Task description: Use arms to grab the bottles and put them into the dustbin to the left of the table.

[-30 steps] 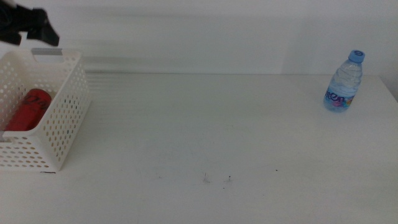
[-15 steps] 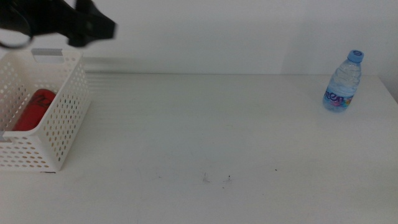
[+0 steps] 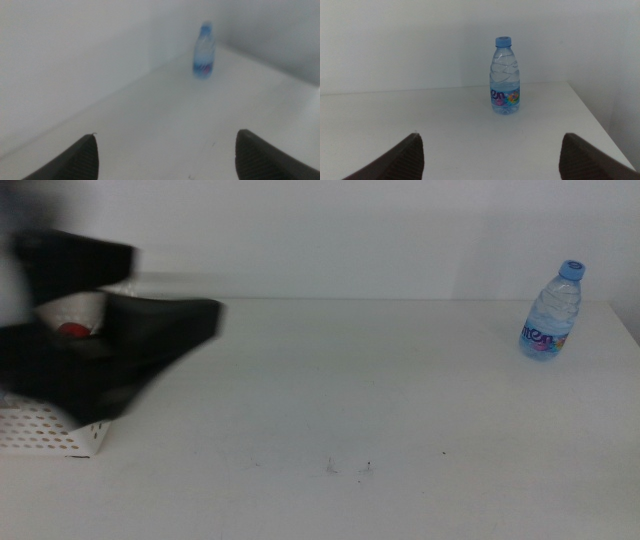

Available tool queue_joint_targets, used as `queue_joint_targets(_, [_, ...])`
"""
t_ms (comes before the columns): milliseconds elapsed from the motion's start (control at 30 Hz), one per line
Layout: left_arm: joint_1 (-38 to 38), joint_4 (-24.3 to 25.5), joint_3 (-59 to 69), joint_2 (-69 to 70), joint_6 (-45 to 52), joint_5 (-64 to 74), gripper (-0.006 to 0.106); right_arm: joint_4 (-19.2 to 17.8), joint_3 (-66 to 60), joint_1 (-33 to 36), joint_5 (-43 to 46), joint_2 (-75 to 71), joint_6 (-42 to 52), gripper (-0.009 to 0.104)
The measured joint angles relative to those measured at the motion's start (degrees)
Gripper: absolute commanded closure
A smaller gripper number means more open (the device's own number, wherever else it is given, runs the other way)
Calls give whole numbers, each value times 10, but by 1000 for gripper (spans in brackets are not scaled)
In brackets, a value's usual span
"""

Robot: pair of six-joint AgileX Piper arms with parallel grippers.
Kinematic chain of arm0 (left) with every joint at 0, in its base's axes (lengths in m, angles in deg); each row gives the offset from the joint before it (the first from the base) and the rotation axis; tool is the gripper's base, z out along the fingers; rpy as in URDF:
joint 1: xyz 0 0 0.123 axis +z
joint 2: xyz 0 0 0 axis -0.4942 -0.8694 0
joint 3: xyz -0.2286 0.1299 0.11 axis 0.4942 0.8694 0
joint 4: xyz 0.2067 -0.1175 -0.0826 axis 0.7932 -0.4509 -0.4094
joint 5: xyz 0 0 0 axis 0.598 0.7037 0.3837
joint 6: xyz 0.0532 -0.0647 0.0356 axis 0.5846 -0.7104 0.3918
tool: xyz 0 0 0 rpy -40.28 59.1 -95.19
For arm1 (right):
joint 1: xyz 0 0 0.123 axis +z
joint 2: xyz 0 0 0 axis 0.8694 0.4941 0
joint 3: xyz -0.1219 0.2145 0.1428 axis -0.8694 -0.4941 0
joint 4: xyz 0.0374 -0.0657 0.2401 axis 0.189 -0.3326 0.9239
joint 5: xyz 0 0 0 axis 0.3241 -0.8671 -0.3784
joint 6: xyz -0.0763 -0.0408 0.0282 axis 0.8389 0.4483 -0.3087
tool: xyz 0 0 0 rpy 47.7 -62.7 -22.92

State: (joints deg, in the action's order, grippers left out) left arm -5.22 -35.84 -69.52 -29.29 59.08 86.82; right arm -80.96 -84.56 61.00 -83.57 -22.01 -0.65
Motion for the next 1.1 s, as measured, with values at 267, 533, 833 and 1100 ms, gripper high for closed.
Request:
queue_joint_targets(267, [-8, 47, -60, 103, -4, 108, 7, 0, 0, 0, 0, 0, 0, 14])
queue_joint_targets(533, [-4, 81, -143, 106, -46, 235, 7, 0, 0, 0, 0, 0, 0, 14])
queue_joint_targets(833, [81, 64, -157, 107, -58, 259, 7, 0, 0, 0, 0, 0, 0, 14])
queue_joint_targets(1100, [102, 51, -157, 107, -56, 263, 7, 0, 0, 0, 0, 0, 0, 14])
